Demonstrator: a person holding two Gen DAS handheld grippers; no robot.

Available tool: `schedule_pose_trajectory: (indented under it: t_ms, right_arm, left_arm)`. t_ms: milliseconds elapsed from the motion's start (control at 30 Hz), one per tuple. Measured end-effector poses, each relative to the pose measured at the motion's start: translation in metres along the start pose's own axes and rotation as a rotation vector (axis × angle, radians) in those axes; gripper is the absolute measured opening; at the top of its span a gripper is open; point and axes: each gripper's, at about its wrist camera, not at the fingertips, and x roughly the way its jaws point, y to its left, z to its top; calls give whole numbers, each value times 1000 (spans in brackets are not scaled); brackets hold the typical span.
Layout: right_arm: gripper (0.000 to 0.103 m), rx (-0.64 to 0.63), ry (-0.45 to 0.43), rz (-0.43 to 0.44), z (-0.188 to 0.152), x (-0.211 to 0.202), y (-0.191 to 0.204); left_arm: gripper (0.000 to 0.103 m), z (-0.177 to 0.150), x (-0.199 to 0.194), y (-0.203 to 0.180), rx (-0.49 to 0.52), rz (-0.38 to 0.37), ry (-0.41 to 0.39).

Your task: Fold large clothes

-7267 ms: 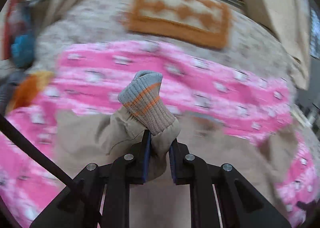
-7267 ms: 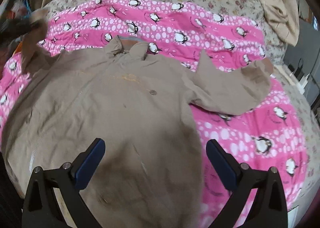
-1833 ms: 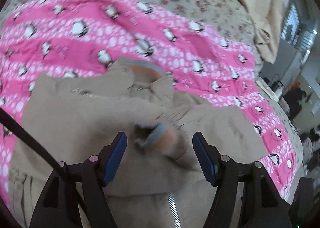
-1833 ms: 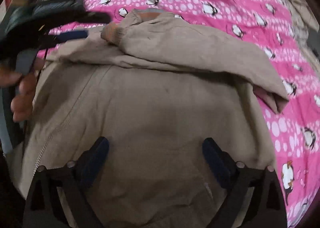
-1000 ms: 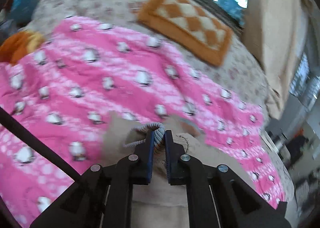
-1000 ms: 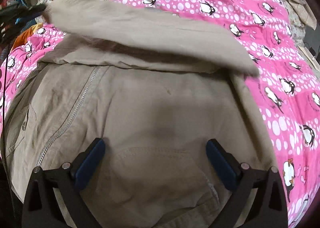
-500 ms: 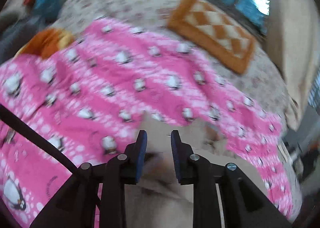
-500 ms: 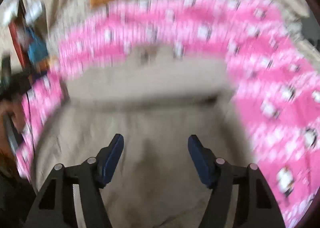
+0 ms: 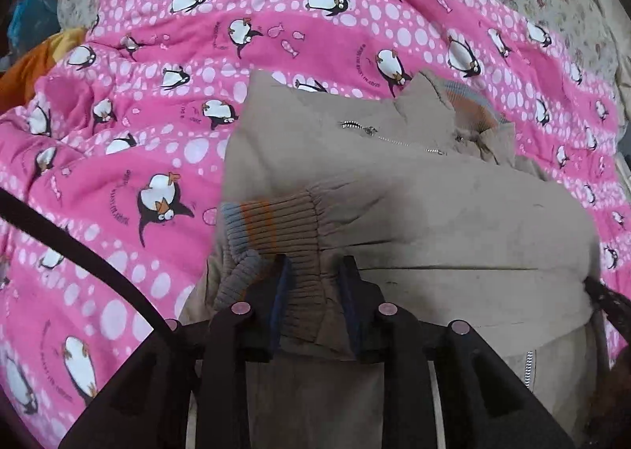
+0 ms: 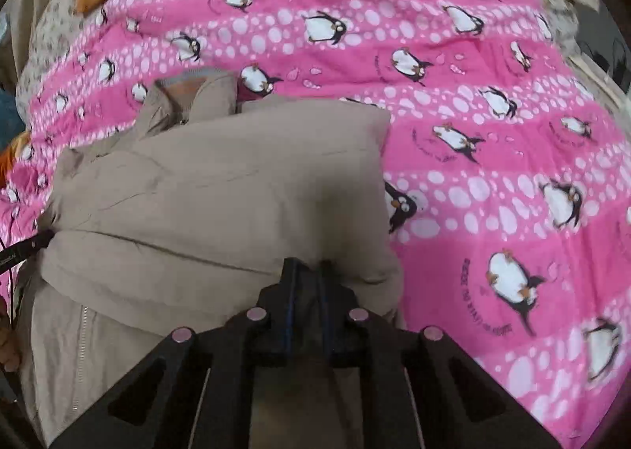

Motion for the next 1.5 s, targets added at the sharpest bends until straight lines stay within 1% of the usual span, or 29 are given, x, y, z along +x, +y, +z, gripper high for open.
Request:
schedule_pose_trajectory:
  t_ms: [33,67,100,167,200,267,300,333,367,433,500,533,567,600,667,733,800,867,933,1000,1067,1167,1200,1267,1333,1367,1400,1433,1500]
  right_arm:
    - [8,36,-24,17,1,-8,-4]
    - [9,94,-79,37,6,-19,-11]
    - [9,141,-162,35,13,-35,-18]
    - [9,148,-336,-39,32,-64,-21]
    - [9,128,-414,-86,43,-75,-18]
    - [9,101,-455,-76,57,-77,-14]
    - [9,94,-460,-65,63,-74,-12]
    - [9,88,-459,-55,70,-68,-8]
    - [9,79,-438,-33,77,-58,-6]
    - [9,63,-331,2,88,-27,-2]
    - [10,54,-214,-50,90,9,-2]
    - [11,47,-128,-102,86,38,-8]
    - [11,64,-74,-121,80,57,-16]
    - [11,100,-21,-107,72,78,-28]
    - [12,146,-23,-50,71,82,-39]
    - [16,123,-21,-42,73,82,-38]
    - [17,110,-22,-50,72,83,-35]
    - [18,100,-20,-58,73,85,-33]
    - [22,87,-13,-54,74,90,-29]
    - [33,71,-7,-28,75,90,-27]
    - [39,68,-9,2,74,88,-27]
    - [39,99,-28,13,74,79,-32]
    - [39,99,-27,-15,76,72,-30]
    - [38,84,-70,-54,82,50,-23]
    - [38,39,-148,-46,86,24,-7]
    - [40,22,-172,-42,86,18,-1]
    - [44,16,-164,-30,85,19,3]
    - [46,13,-94,2,82,34,4]
    - [46,21,20,4,72,64,-1]
  left_arm:
    - [7,0,-2,1,-12,1,-1]
    - [7,3,-8,1,-32,0,-12]
    - [7,4,-17,1,-53,-8,-42]
    - [7,7,-35,1,-75,-26,-120]
    - [7,8,-48,-2,-75,-41,-192]
    - [7,9,-63,-11,-57,-77,-279]
    - [7,9,-67,-17,-40,-97,-306]
    - [10,9,-66,-21,-29,-115,-308]
    - [11,11,-61,-25,-24,-130,-289]
    - [11,12,-40,-28,-32,-133,-211]
    - [11,12,-12,-26,-51,-70,-99]
    - [10,11,-1,-23,-59,-55,-57]
    - [8,11,6,-20,-70,-67,-42]
    - [8,11,9,-19,-72,-83,-43]
    - [8,11,10,-22,-52,-65,-45]
    - [9,9,14,-26,-52,-65,-45]
    - [17,7,17,-32,-33,-58,-46]
    - [38,6,16,-39,-15,-71,-50]
    - [51,4,18,-49,28,-78,-53]
    - [52,1,19,-56,66,-49,-54]
    - [53,0,19,-58,76,-47,-60]
    - [53,-1,17,-59,81,-42,-67]
    - [53,-1,13,-62,94,-23,-84]
    - [53,-1,-3,-69,125,-12,-165]
    - [53,2,-25,-71,123,-14,-290]
    - [53,3,-28,-68,106,-10,-310]
    - [53,4,-24,-64,84,-8,-297]
    - [53,6,-10,-57,44,0,-225]
    - [53,4,18,-44,2,26,-94]
